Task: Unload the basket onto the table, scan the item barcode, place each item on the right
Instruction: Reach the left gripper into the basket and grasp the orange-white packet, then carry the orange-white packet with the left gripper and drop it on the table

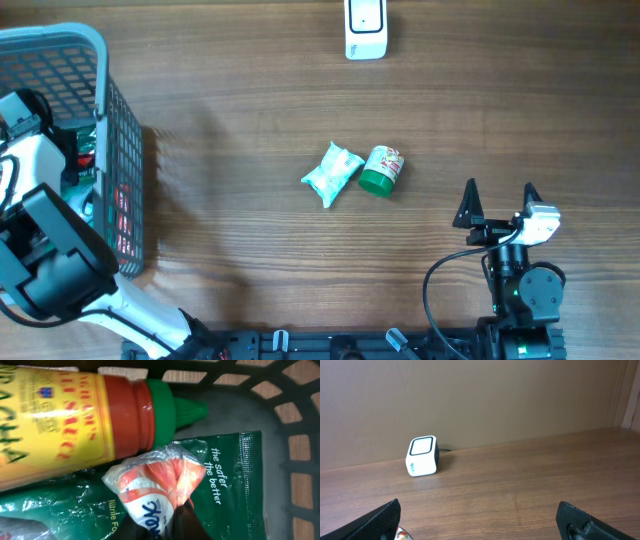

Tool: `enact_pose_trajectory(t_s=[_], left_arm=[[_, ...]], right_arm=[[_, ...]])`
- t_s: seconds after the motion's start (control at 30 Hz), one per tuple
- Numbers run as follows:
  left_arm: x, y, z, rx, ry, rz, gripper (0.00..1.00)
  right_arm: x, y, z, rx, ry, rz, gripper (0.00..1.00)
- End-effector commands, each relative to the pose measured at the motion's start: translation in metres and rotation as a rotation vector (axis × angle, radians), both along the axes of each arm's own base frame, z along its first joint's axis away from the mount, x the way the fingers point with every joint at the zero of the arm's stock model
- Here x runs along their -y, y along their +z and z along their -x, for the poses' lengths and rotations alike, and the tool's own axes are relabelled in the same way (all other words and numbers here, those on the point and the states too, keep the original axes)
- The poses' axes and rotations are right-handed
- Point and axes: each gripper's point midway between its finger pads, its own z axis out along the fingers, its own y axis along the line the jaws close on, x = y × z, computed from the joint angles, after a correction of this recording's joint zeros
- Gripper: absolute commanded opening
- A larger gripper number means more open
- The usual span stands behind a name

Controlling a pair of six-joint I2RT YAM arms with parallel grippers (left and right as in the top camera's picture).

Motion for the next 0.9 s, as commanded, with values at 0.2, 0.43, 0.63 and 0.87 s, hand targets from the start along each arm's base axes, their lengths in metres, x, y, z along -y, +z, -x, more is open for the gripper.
enact_pose_trajectory(t_s=[0.2,0.43,0.63,0.87], left_arm=[[0.02,0.231,0.013,0.399,-0.05,-0.261,0.04],[0.192,0.329,0.02,0.67,-0.674,-0.192,0.04],[0.327,0.288,0.037,0.491,-1.149,-0.055,0.04],[0.379,0.218,0.033,0.19,-1.293,-0.038,0.04]], right_arm=[[-0.003,0.001,0.0,0.005,0.016,0.012,1.0],[-0.003,0.001,0.0,0.005,0.016,0.012,0.99],[-0.003,0.001,0.0,0.005,0.016,0.012,1.0],[-0.003,0.001,0.0,0.005,0.016,0.012,1.0]])
